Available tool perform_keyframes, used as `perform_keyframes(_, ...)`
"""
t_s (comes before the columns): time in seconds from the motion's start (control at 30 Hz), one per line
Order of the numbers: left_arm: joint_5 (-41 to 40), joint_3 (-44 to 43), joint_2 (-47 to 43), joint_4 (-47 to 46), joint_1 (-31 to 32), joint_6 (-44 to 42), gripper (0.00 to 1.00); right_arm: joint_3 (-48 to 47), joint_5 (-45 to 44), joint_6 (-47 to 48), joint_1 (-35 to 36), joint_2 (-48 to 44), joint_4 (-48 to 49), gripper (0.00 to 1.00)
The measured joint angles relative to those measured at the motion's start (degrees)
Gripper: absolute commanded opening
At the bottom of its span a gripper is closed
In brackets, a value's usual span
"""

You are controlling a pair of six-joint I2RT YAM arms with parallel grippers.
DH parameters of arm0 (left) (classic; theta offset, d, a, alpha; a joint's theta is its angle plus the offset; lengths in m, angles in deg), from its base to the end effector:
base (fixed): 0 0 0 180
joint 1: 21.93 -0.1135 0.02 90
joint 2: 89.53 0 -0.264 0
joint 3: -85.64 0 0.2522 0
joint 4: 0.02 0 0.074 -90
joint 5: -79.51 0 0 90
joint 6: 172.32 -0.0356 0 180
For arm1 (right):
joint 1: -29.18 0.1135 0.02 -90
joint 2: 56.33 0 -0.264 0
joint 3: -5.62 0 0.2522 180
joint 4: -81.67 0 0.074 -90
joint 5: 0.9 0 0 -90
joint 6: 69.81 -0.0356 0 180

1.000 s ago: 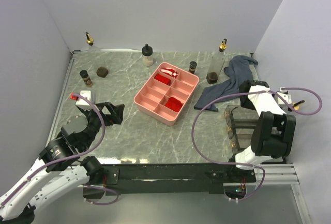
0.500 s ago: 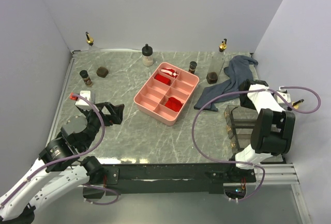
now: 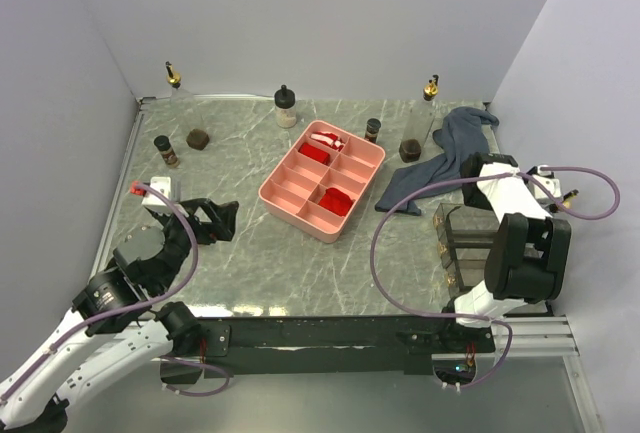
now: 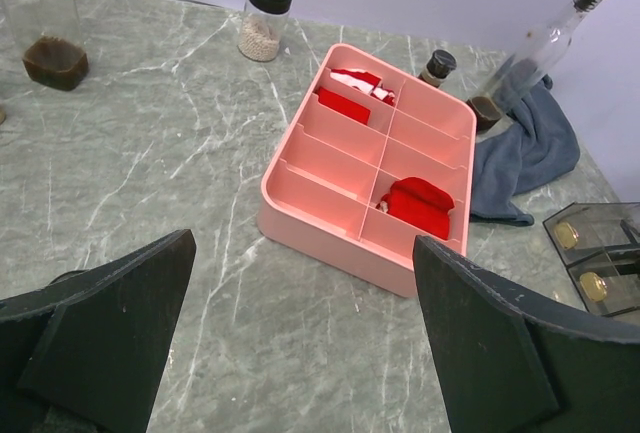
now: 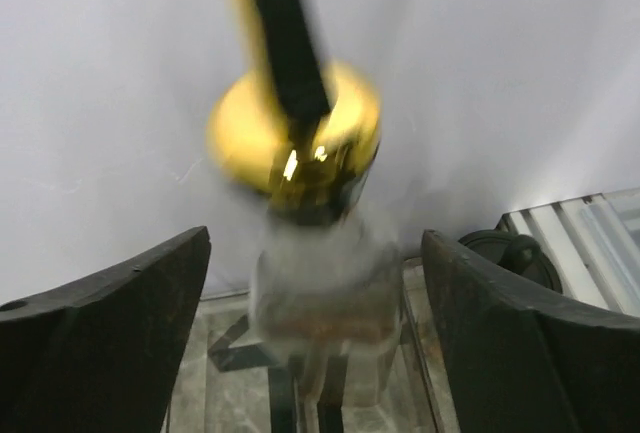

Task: Organize the condiment bottles
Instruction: Place the bottle in the storage box.

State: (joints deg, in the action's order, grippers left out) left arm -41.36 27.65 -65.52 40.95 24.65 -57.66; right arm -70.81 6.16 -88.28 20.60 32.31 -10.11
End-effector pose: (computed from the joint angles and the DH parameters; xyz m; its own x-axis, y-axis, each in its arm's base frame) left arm 0.0763 -0.0541 0.3492 -0.1901 -0.3202 -0.9281 0.2136 0.9092 -0.3574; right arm 0.2333 -0.0709 0.2480 0.0963 0.1034 -0.9900 0.9794 -0.1872 0.0758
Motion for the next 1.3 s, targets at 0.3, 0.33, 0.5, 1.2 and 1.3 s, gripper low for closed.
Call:
perform_keyframes(0.3,0.02,0.04,-1.05,0.0,0.0,-0.02,0.97,-0.04,-0.2,3.23,2.78,-0.94,0.35,1.0)
perform_keyframes(0.33,0.02,0.07,-1.14,-0.02,0.0,-0.04,0.97,-0.11,-0.2,3.91,2.84,-1.44,0.37,1.0)
perform_keyframes(0.5,0.02,0.28,-1.84,-0.02,0.0,-0.07,0.97,-0.26,-0.22,7.13,2.95,-4.87,0.42,1.0)
perform_keyframes(1.2,0.15,0.31,-2.05,0.02,0.0,-0.17,0.97,3.96,-0.37,15.17,29.14,-16.92,0.81,1.0)
perform_keyframes(1.3,-0.07,0.31,-2.03,0.02,0.02,0.02,0.97,1.18,-0.2,19.58,36.76,-14.49,0.33,1.0)
